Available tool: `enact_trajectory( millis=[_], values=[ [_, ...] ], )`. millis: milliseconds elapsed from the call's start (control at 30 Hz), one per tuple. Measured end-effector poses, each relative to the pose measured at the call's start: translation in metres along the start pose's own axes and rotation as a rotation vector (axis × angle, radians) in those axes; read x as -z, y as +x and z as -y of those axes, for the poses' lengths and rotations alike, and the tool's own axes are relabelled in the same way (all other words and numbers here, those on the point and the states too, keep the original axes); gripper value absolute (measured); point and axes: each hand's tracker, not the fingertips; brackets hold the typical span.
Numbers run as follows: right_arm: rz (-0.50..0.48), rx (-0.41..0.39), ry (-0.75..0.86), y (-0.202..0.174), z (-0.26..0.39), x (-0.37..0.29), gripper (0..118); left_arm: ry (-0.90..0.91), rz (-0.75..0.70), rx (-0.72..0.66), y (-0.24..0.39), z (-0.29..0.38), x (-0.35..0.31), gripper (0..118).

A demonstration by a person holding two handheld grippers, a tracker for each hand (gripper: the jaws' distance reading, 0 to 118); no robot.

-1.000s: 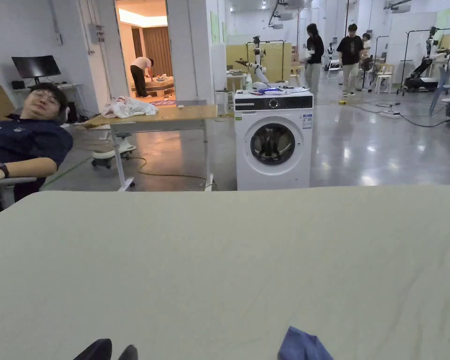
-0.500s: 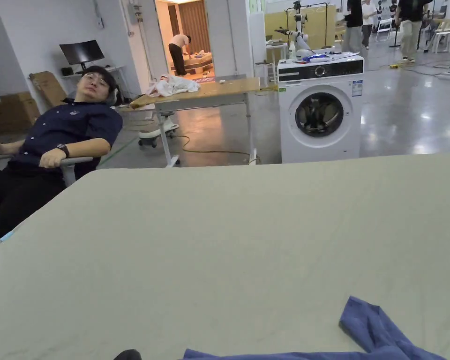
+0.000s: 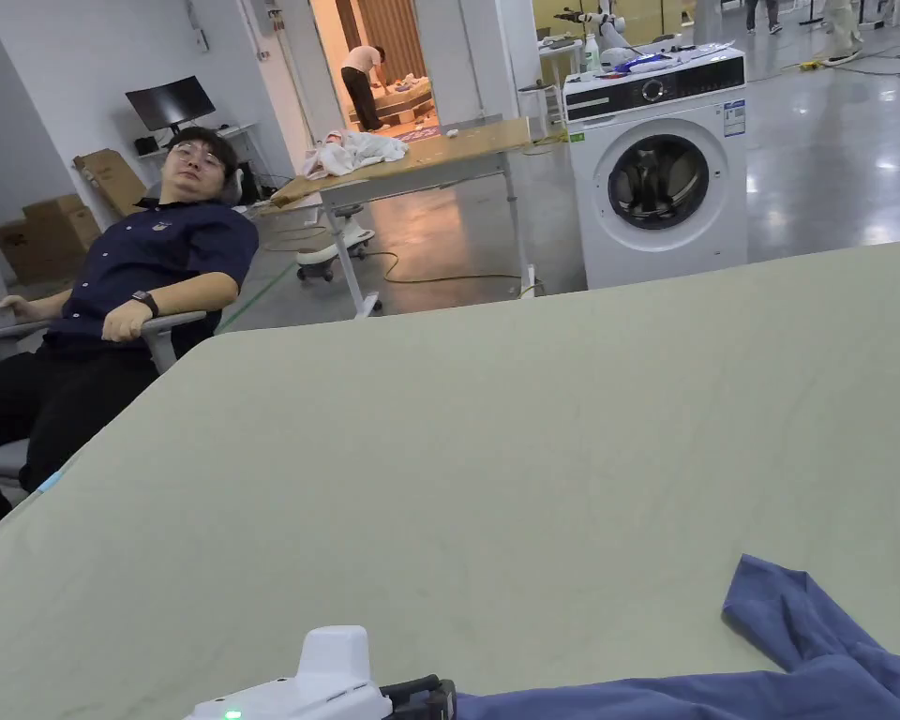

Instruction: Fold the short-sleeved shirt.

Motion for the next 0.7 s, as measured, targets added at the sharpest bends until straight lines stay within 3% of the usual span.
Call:
enact_trajectory(
  millis=[233,367,467,567,600,633,700],
  values=[
    [0.084,0.034,-0.073,0.031,0.017,-0.001,0,-0.07,-0.044,0.046,0.01,0.002,0.04,67],
    [0.103,0.058,-0.115,0.037,0.022,0.008,0,-0.069,-0.049,0.052,0.02,0.001,0.031,18],
    [0.093,0.046,-0.138,0.037,0.019,0.023,0,-0.049,-0.065,0.1,0.038,0.003,0.035,10],
    [0.065,-0.023,-0.176,0.039,0.008,0.05,0,-0.068,-0.126,0.207,0.056,0.001,0.039,5],
    [0.047,-0.04,-0.198,0.041,0.005,0.064,8,-0.072,-0.119,0.195,0.057,0.002,0.042,5],
    [0.029,-0.049,-0.255,0.045,0.002,0.083,24,-0.079,-0.12,0.203,0.056,0.001,0.044,5],
    [0.007,-0.05,-0.315,0.054,0.003,0.121,79,-0.091,-0.105,0.189,0.05,0.0,0.048,5]
  ],
)
